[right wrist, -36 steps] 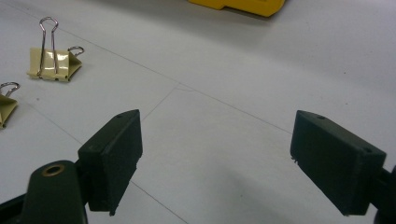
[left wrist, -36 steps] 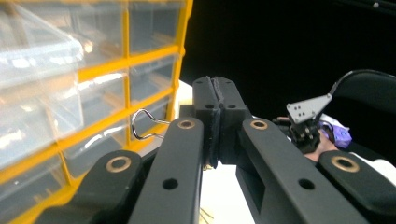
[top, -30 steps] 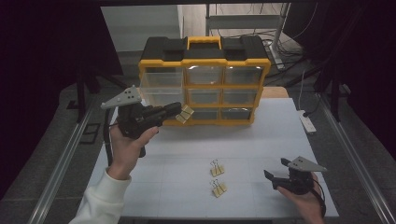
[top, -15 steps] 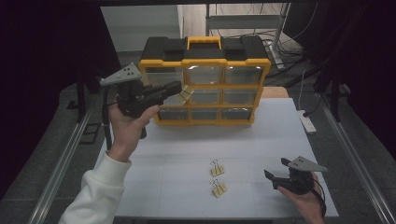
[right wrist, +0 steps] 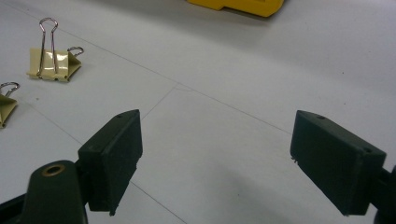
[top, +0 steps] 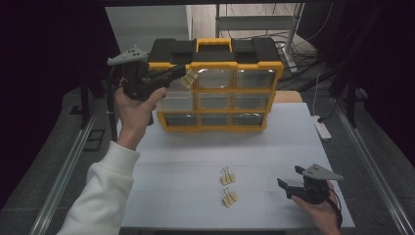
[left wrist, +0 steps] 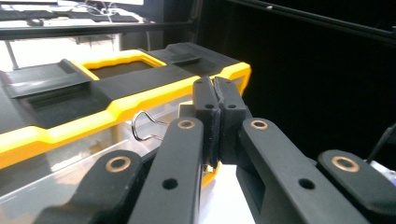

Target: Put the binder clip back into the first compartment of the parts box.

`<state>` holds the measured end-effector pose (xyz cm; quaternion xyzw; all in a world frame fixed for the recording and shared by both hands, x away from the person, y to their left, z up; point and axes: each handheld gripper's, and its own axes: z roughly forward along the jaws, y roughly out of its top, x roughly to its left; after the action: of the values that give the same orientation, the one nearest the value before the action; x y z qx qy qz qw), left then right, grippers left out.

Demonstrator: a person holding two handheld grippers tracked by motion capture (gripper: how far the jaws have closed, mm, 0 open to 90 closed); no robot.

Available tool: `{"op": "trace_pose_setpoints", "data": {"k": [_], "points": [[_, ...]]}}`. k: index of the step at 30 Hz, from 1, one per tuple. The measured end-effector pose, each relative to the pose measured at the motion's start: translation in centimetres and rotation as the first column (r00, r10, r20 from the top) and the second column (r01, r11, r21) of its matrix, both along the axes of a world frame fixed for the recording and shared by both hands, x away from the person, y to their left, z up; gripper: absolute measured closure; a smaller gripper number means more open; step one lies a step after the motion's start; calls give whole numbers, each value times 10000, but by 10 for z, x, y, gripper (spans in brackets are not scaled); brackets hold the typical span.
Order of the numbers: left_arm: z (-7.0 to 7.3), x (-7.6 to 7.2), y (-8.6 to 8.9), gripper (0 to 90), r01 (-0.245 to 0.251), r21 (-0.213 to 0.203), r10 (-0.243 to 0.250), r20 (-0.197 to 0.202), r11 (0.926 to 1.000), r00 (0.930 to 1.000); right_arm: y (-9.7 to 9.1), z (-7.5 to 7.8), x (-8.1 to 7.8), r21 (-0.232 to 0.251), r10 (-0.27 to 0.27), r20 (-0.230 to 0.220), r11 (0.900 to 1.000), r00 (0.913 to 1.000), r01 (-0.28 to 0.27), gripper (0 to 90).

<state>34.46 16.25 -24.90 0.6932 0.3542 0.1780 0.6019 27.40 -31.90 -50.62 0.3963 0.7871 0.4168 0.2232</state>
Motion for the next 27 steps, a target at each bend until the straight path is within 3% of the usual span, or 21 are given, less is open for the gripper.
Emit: {"op": "trace_pose_setpoints", "data": {"k": [7, 15, 23, 27], "points": [[-5, 11, 10, 890, -564, 203, 566, -76, 9982, 9984, 0, 0, 0, -36, 3, -6, 10000, 10000, -3, 173], [-18, 21, 23, 889, -1105, 183, 1113, -465, 9937, 9927, -1, 0, 0, -40, -99, 8, 9999, 10000, 99, 173], [-23, 25, 19, 872, -1281, 427, 1304, -555, 9908, 9899, -1, -1, 1, -33, -44, -20, 10000, 10000, 44, 174], [-25, 26, 14, 506, -976, 620, 1000, -368, 9933, 9943, -1, -1, 0, -46, -38, -10, 10000, 10000, 38, 173]]}}
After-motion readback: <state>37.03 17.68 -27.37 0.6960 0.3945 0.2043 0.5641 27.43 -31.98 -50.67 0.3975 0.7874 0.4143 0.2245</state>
